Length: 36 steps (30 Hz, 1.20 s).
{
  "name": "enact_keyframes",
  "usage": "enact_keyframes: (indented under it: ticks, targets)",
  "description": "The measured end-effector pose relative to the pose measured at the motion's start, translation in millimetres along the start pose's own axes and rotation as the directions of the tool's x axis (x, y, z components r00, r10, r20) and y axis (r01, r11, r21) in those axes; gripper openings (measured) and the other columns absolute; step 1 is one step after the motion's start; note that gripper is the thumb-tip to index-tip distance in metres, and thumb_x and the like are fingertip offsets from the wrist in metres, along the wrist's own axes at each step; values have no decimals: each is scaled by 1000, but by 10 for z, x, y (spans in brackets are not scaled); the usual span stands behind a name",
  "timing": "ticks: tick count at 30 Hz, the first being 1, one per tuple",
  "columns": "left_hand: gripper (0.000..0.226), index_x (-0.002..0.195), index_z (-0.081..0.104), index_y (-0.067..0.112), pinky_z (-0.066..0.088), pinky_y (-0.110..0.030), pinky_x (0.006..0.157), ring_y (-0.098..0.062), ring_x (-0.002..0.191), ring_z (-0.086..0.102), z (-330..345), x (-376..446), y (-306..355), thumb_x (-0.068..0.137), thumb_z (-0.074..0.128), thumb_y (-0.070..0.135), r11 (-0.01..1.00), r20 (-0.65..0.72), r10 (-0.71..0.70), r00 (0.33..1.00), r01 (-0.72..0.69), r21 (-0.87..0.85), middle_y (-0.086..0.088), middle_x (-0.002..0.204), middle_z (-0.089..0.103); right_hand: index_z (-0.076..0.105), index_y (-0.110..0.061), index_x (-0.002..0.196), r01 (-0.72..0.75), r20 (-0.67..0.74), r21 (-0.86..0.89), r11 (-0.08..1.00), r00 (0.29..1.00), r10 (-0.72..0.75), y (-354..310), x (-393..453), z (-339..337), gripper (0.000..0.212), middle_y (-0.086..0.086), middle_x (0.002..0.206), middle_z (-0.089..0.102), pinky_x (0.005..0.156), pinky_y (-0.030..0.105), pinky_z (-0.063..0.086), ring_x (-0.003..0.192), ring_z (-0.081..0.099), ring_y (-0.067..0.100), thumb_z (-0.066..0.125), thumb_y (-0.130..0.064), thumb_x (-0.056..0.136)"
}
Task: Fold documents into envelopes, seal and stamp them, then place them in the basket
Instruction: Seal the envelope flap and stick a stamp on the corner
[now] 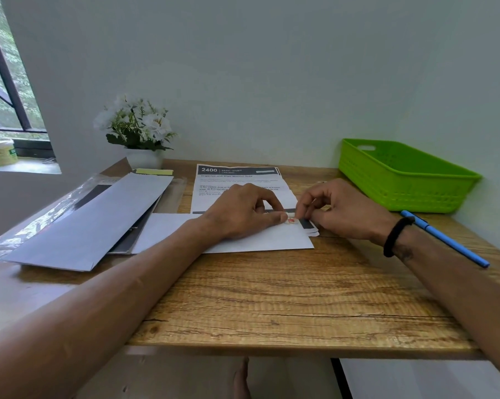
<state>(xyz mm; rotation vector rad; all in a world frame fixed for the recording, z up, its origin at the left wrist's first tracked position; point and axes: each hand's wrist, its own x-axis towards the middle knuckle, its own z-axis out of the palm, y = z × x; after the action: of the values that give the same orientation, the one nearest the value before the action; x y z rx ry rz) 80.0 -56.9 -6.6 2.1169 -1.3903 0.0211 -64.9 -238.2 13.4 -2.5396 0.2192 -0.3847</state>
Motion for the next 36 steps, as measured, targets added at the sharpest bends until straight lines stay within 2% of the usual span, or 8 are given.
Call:
enact_keyframes:
  ticks: [5, 11, 16, 23, 27, 30, 32, 36]
  targets:
    - [35, 113, 76, 34, 42, -26, 63, -8, 74, 59, 9, 5, 21, 91, 69, 60, 1000, -13, -6, 1000, 6, 0, 5, 79, 66, 80, -40, 85, 38, 20, -59, 998, 999, -37, -14, -10, 1, 46, 1, 91, 77, 82, 56, 58, 89, 69, 32, 54, -3, 93]
    - [31, 111, 76, 34, 46, -26, 66, -8, 75, 60, -1, 1, 35, 91, 71, 56, 1000, -12, -13, 1000, 13, 4, 2, 84, 69, 82, -42, 91, 98, 110, -76, 992, 990, -89, -47, -54, -35, 46, -18, 116, 69, 94, 43, 57, 109, 65, 9, 56, -5, 94]
    - [28, 108, 76, 34, 38, -24, 62, -4, 69, 56, 10, -10, 68, 89, 73, 54, 1000, -31, -22, 999, 22, -7, 10, 77, 63, 83, -37, 90, 114, 131, -71, 991, 986, -104, -100, -80, -40, 46, -21, 117, 61, 96, 32, 54, 111, 59, 1, 57, 0, 92]
    - [30, 119, 69, 34, 45, -25, 71, -8, 78, 62, -10, -26, 40, 91, 73, 42, 996, 12, -38, 999, 39, -78, 7, 81, 67, 83, -32, 87, 105, 43, -38, 994, 994, -103, -110, -100, -46, 53, -16, 113, 65, 70, 13, 47, 103, 64, 3, 53, 10, 82]
    - [27, 121, 65, 33, 41, -18, 68, -5, 76, 60, -35, -42, 34, 95, 68, 30, 998, 30, 15, 999, -13, -56, 4, 84, 68, 83, -32, 88, 110, 66, -95, 989, 992, -103, -130, -105, -43, 55, -14, 116, 65, 70, 15, 49, 90, 63, -5, 51, 12, 83]
    - [26, 119, 66, 35, 36, -10, 64, -1, 74, 58, -48, -56, 39, 96, 63, 23, 997, 34, 74, 997, -74, -22, 7, 83, 66, 83, -27, 92, 123, 55, -90, 988, 991, -118, -163, -123, -37, 51, -12, 117, 64, 61, 13, 43, 70, 59, -15, 50, 12, 85]
    - [26, 116, 69, 35, 35, -8, 62, 0, 73, 58, -56, -61, 44, 96, 61, 21, 994, 43, 111, 993, -111, 4, 10, 83, 66, 82, -31, 92, 128, 60, -113, 985, 991, -122, -153, -126, -25, 53, -15, 117, 64, 65, 14, 41, 77, 60, -15, 49, 11, 84]
    - [26, 112, 76, 34, 41, -19, 65, -6, 75, 60, -63, -52, 42, 96, 60, 21, 988, 58, 149, 987, -152, 38, 10, 86, 69, 77, -39, 88, 114, 34, -143, 983, 993, -111, -143, -106, -6, 55, -14, 116, 65, 75, 21, 50, 93, 62, -6, 49, 9, 83]
